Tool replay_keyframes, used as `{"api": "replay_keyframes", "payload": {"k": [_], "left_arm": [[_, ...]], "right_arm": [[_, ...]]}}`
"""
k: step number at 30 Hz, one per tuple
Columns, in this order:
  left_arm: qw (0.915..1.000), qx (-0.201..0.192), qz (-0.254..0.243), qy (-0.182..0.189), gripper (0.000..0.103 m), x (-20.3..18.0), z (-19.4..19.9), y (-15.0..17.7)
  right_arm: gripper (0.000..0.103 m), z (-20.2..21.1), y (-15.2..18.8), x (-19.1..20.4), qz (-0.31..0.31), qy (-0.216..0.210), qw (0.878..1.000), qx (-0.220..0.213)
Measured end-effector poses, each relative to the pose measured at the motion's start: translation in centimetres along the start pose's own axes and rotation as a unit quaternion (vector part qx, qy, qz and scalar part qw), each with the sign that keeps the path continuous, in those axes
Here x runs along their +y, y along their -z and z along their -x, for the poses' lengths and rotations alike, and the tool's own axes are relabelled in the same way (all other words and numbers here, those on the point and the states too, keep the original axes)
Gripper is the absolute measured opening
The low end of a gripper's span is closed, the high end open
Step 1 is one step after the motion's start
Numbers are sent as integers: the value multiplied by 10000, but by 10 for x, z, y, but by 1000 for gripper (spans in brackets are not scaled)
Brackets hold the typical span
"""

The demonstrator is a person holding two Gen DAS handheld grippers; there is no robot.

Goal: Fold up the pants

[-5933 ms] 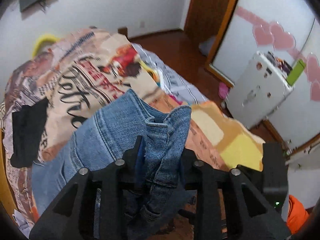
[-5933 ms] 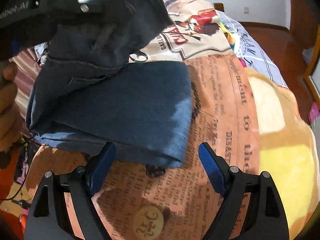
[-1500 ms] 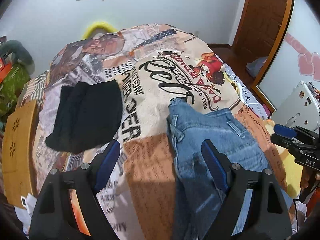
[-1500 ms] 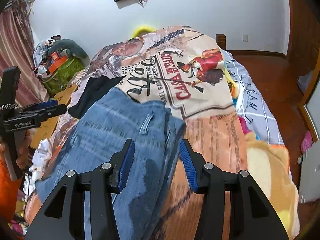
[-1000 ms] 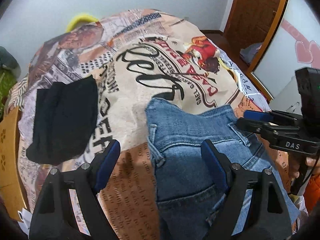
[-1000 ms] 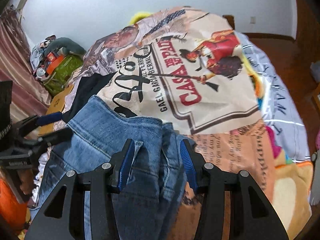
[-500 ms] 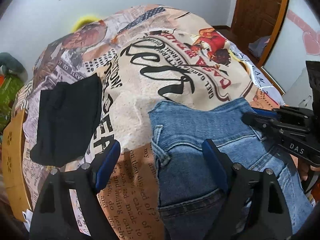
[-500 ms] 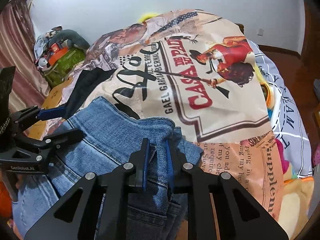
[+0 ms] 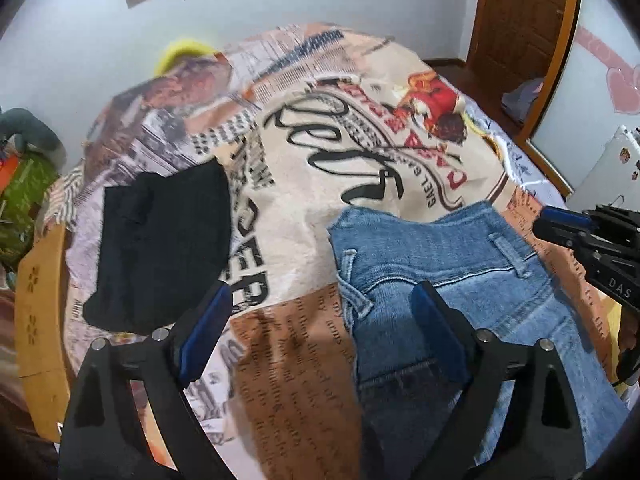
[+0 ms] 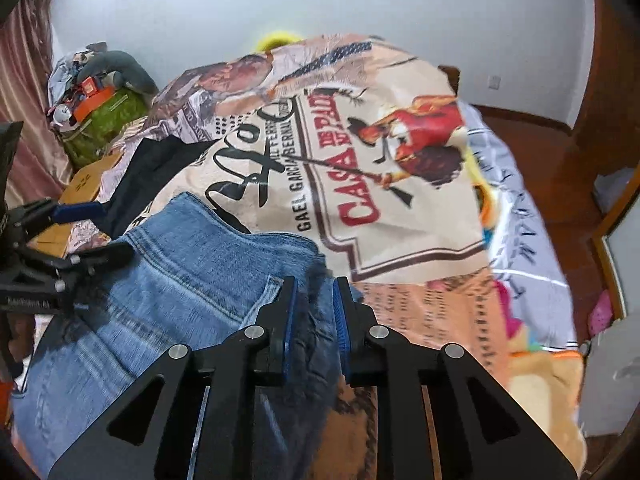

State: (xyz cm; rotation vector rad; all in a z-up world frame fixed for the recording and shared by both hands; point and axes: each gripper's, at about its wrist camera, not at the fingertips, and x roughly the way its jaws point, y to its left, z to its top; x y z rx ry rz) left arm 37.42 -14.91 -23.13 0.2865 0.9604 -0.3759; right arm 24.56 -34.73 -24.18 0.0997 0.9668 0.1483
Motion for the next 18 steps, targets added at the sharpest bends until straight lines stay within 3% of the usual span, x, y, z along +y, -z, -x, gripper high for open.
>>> {"api": "replay_keyframes", "payload": {"k": [3, 7, 13, 18], "left_arm": [[9998, -196, 62, 36, 92, 4, 21, 2], [9993, -329, 101, 134, 93, 5, 43, 7], [9989, -170, 36, 441, 93, -4, 56, 23], [9968, 217, 62, 769, 94, -9, 47, 42]], "right_arm": [[18, 18, 3, 2, 28, -26, 10000, -91], [38, 43, 9, 11, 23, -81, 9995, -292], [55, 65, 22, 20, -36, -227, 9990, -388], [64, 62, 42, 24, -214, -371, 9990, -90]]}}
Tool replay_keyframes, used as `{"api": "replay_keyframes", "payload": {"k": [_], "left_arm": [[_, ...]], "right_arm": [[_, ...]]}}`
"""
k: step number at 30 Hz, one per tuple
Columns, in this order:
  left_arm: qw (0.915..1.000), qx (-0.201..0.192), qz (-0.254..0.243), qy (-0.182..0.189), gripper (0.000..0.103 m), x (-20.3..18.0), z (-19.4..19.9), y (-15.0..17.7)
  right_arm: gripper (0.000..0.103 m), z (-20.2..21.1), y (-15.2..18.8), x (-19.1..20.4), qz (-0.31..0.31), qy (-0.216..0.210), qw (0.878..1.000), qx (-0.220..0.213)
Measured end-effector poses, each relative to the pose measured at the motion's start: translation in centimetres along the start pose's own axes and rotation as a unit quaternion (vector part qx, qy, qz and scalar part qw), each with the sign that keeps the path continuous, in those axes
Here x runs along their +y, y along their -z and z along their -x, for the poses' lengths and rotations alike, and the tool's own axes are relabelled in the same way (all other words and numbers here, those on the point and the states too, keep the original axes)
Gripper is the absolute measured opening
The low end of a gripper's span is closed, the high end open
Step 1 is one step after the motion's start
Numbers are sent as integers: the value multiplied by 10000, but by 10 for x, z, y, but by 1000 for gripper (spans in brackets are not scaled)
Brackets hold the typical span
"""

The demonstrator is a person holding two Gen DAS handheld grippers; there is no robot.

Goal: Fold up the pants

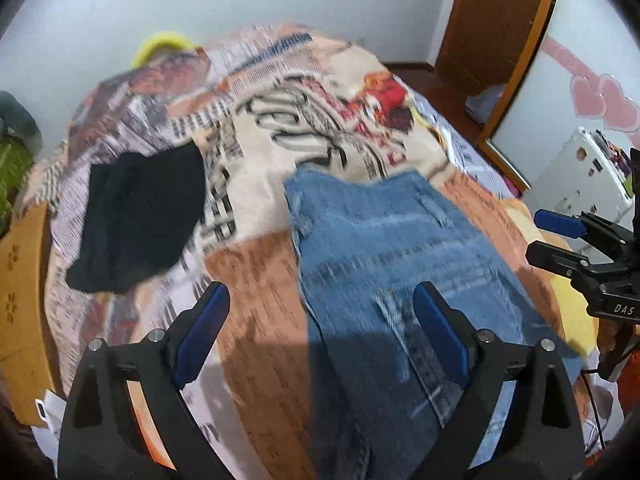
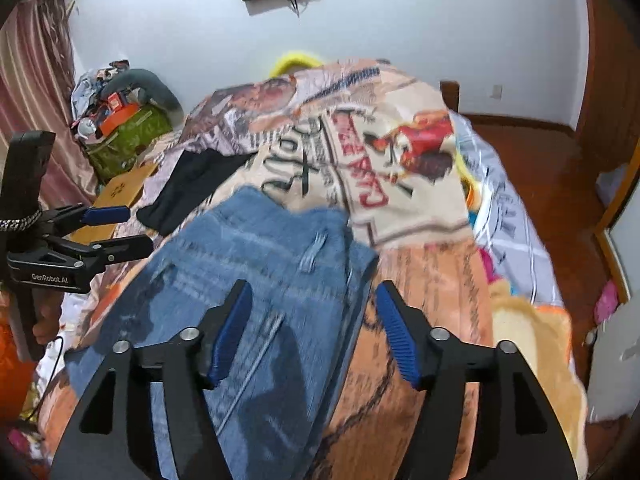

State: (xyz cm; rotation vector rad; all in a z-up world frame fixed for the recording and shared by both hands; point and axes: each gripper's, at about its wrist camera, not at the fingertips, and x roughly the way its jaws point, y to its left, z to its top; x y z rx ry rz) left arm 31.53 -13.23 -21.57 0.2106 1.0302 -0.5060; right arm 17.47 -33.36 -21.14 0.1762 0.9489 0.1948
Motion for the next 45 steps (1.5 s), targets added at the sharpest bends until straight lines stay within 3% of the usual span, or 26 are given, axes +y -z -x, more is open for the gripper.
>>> {"api": "replay_keyframes", "payload": {"k": [9, 19, 23, 29, 32, 35, 38, 45], "left_arm": [[9979, 550, 181, 291, 99, 5, -24, 9], [9908, 1084, -149, 795, 103, -9, -64, -10], [9836, 1342, 89, 1201, 103, -2, -78, -13], [9800, 1367, 69, 1445, 103, -9, -87, -18], [9785, 1378, 154, 1525, 99, -13, -91, -21], [9811, 1253, -57, 1473, 89, -21, -84, -21], [9825, 1178, -119, 1437, 84, -23, -77, -17], [9884, 898, 67, 1226, 64, -20, -43, -6]], "right_arm": [[64, -26, 33, -10, -430, -411, 9963, 622], [70, -55, 32, -27, -936, -1131, 9843, 979], [77, -63, 32, -33, -1054, -1390, 9787, 1082], [78, -70, 29, -34, -1113, -1636, 9743, 1072], [72, -71, 27, -34, -1157, -1698, 9731, 1039], [59, -69, 26, -34, -1159, -1753, 9723, 1028], [38, -60, 24, -27, -948, -1653, 9774, 918], [28, -39, 23, -3, -503, -1449, 9856, 709]]}}
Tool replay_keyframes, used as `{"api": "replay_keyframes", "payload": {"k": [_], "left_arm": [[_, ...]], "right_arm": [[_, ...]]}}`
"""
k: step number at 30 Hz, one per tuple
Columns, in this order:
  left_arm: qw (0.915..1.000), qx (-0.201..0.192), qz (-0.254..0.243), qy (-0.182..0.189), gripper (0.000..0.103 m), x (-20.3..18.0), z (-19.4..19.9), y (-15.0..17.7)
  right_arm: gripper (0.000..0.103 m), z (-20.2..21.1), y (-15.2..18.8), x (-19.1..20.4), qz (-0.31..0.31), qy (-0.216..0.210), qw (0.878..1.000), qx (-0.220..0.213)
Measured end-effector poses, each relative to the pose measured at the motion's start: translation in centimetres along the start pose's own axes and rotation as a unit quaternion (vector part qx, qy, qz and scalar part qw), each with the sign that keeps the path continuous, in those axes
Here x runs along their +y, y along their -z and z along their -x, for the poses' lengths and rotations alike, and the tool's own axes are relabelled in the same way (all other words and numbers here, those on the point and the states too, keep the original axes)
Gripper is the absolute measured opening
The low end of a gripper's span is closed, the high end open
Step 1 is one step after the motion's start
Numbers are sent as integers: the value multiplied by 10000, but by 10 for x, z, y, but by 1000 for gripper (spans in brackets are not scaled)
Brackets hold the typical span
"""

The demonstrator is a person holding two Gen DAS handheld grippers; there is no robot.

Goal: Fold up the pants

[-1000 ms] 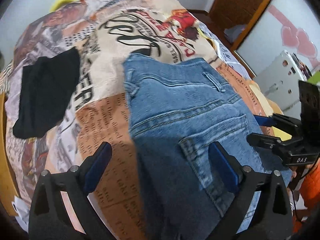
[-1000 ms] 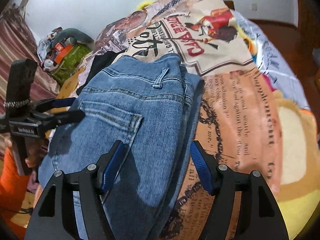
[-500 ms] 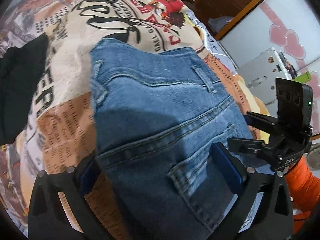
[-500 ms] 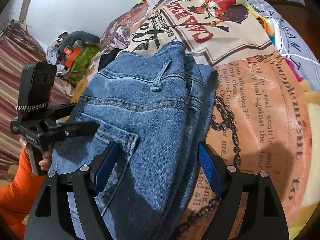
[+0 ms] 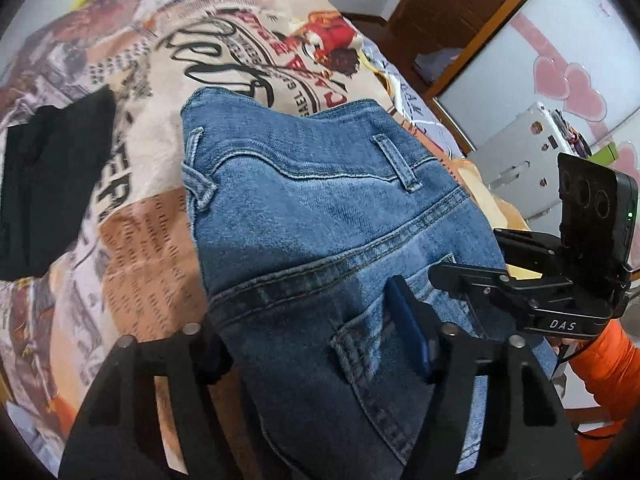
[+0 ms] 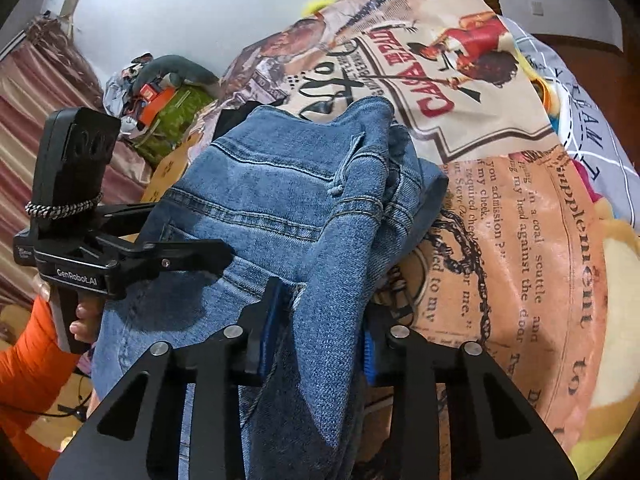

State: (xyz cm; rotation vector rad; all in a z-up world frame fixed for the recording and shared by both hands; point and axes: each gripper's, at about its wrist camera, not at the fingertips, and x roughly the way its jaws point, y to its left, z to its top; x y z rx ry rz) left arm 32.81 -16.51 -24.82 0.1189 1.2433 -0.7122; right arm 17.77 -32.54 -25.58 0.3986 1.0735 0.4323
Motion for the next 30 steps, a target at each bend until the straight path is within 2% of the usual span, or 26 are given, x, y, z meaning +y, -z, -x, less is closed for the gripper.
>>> {"api": "replay_keyframes", "payload": {"k": [3, 5, 16, 22, 30], "left_arm": [[9998, -137, 30, -141, 56, -3, 19, 6], [9991, -368, 7, -188, 51, -4, 37, 9], [9861, -1542, 104, -615, 44, 15, 131, 26], [9748, -2015, 294, -915, 43, 50, 172, 29], [9651, -2260, 434, -1253, 43, 106, 205, 7]], "right_arm": [[25, 8, -1, 17, 329, 74, 9993, -131], [25, 13, -5, 27, 421, 71, 9988, -242], [22, 26, -43, 100, 1199, -33, 9889, -882], [22, 11, -72, 140, 1566, -72, 9820, -1051], [22, -22, -117, 174, 1678, -301, 9775, -1239]]}}
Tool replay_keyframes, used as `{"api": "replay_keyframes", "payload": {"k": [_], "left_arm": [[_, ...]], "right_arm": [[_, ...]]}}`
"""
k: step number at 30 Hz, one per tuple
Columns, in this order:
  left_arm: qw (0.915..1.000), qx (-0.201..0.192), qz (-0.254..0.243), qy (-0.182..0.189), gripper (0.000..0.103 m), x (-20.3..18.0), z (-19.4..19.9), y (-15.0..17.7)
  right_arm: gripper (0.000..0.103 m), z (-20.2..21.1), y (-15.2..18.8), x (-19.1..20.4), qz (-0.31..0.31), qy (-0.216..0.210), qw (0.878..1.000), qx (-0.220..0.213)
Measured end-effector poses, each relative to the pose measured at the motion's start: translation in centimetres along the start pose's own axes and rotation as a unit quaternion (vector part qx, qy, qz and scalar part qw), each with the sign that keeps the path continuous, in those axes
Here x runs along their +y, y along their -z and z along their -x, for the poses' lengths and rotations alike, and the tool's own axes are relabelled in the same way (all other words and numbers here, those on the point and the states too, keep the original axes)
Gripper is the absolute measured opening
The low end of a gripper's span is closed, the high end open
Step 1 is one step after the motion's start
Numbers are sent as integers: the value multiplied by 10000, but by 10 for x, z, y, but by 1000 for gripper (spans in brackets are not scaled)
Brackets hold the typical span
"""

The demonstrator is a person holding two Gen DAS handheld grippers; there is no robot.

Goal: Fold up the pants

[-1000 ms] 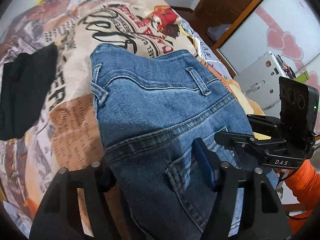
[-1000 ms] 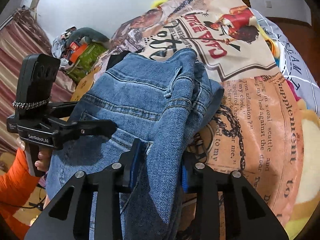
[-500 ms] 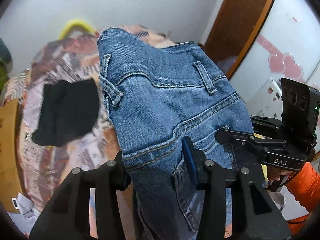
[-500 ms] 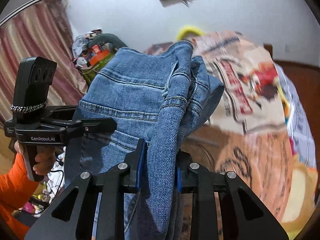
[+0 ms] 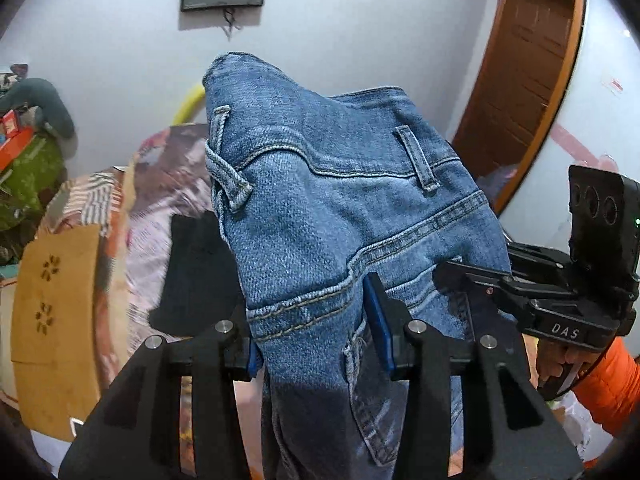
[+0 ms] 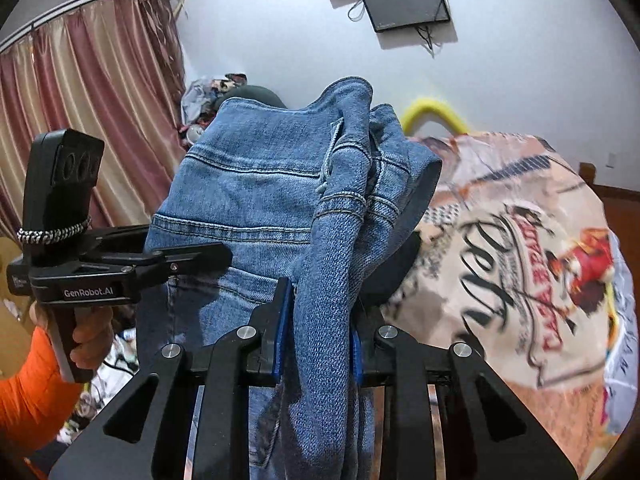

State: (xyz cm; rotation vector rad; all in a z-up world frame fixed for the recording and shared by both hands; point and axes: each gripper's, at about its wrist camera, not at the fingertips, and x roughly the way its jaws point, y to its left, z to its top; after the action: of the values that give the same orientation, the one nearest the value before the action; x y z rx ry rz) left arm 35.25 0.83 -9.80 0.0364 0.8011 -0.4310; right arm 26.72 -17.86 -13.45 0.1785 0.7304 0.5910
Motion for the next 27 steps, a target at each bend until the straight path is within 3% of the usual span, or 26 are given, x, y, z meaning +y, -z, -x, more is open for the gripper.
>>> {"api": "replay_keyframes", "payload": {"k": [6, 15, 21, 27], "left_arm": [[9999, -16, 82, -141, 43, 39, -21, -21], [9986, 115, 396, -331, 43, 100, -85, -37], [9969, 470, 556, -295, 43, 138, -145, -39], [9946, 803, 497, -428, 43, 149, -203, -34]], "right_arm": [[22, -44, -27, 0, 41, 4, 10000, 29], [22, -121, -52, -10, 127, 129, 9994, 301], [22, -174, -55, -31, -27, 182, 9982, 566], [22, -223, -46, -60, -199, 267, 9947, 970]]}}
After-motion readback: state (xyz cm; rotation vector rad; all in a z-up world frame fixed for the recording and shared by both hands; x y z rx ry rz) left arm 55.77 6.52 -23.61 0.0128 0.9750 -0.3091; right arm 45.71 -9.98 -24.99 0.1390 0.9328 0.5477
